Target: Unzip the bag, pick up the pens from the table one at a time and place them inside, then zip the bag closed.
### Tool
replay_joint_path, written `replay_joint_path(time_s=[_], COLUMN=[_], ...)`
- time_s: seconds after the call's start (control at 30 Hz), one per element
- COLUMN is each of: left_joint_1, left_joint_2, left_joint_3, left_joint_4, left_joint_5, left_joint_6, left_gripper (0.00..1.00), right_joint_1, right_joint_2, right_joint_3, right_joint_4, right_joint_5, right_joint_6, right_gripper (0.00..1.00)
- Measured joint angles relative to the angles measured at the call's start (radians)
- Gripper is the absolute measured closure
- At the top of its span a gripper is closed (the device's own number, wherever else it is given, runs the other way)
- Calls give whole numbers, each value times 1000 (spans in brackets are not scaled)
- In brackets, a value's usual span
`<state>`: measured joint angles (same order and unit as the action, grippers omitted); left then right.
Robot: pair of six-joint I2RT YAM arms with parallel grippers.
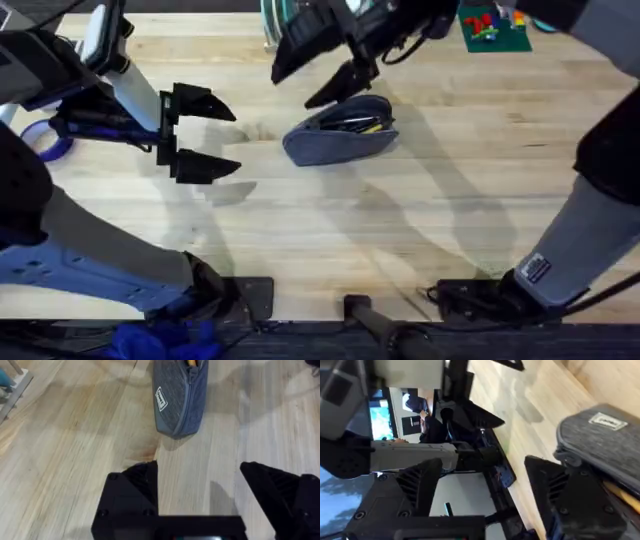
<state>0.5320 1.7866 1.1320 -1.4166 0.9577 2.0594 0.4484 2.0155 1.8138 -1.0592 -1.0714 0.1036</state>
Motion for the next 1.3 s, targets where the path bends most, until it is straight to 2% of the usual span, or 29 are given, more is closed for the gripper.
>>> replay_joint_path(time_s=[0.37, 0.7, 0.83, 1.0, 1.3], left_joint_1=[0, 0, 0, 0, 0], left_joint_2=[0, 0, 0, 0, 0], left_joint_3=[0, 0, 0, 0, 0], left_joint_4=[0, 0, 0, 0, 0], left_joint_5=[0, 0, 0, 0, 0], left_joint_6=[0, 0, 0, 0, 0], left_gripper=[8, 7, 7, 7, 7], right_joint_1=[0, 0, 0, 0, -2], right_joint_2=[-2, -2, -2, -9, -86], right_joint_3=[148, 168, 168, 173, 188], right_joint_4=[-29, -80, -97, -155, -232], right_joint_5=[-6, 41, 97, 229, 408], right_joint_6=[-1, -4, -7, -7, -7], right_gripper=[5, 5, 5, 6, 5])
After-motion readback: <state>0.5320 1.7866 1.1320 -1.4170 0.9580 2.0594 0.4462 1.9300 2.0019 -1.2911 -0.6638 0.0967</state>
